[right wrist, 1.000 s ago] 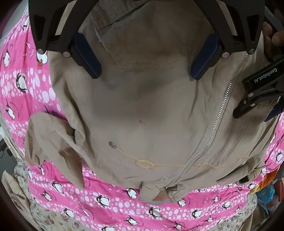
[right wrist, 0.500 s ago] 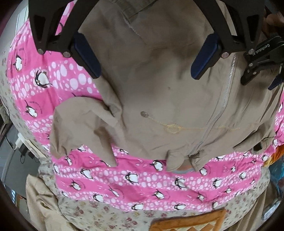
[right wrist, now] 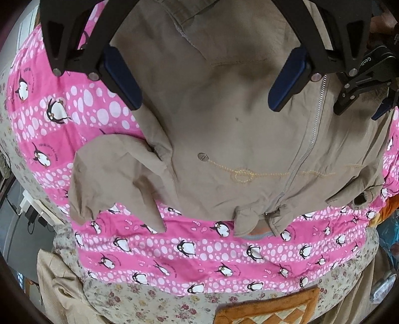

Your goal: Fold large clothes

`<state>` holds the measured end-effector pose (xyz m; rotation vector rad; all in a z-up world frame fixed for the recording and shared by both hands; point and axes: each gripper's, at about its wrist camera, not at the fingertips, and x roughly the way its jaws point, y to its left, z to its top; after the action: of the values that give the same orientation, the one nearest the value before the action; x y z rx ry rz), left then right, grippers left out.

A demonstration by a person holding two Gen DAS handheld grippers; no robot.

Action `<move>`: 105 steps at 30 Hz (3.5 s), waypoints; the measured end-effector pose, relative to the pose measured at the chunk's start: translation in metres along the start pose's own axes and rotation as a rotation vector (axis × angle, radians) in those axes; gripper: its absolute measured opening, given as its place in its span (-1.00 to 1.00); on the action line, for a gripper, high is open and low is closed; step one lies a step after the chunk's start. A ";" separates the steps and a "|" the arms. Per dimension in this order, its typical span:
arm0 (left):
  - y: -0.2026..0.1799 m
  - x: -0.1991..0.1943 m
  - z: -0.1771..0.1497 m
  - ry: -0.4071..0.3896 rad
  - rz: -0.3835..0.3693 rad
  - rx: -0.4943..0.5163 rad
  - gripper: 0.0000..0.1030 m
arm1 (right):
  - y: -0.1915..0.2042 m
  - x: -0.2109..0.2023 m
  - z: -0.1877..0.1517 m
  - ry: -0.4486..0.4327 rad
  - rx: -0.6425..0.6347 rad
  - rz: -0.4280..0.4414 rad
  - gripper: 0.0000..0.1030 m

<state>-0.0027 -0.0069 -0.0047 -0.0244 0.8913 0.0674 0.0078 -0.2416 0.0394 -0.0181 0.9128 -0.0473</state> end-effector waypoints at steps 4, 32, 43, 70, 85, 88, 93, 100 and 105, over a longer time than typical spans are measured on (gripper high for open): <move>-0.001 0.000 0.000 0.000 0.000 0.004 0.73 | -0.002 0.000 -0.001 0.001 0.004 -0.008 0.99; 0.112 -0.042 0.130 -0.274 0.093 0.084 0.54 | 0.036 0.017 -0.020 0.117 -0.200 0.088 0.99; 0.182 0.067 0.150 -0.060 0.189 0.373 0.30 | 0.051 0.019 -0.025 0.143 -0.282 0.116 0.99; 0.092 -0.018 0.216 -0.113 -0.126 0.134 -0.95 | 0.013 -0.015 -0.028 0.067 -0.189 0.127 0.99; -0.188 0.045 0.116 0.063 -0.472 0.079 -0.96 | -0.082 -0.040 -0.067 0.034 -0.054 0.031 0.99; -0.202 0.056 0.101 0.098 -0.426 0.105 -0.95 | -0.094 -0.040 -0.069 0.032 -0.040 0.033 0.99; -0.191 0.063 0.085 0.154 -0.453 0.093 -0.80 | -0.097 -0.040 -0.067 0.023 -0.031 0.028 0.99; -0.130 0.016 0.064 0.136 -0.593 0.142 -0.78 | -0.102 -0.045 -0.053 -0.045 0.057 0.000 0.99; -0.015 0.010 0.099 -0.059 -0.319 -0.020 -0.78 | -0.087 -0.044 -0.033 -0.134 0.085 0.033 0.90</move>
<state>0.0813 -0.0164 0.0495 -0.1824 0.8180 -0.2198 -0.0476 -0.3264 0.0572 0.0718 0.7762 -0.0533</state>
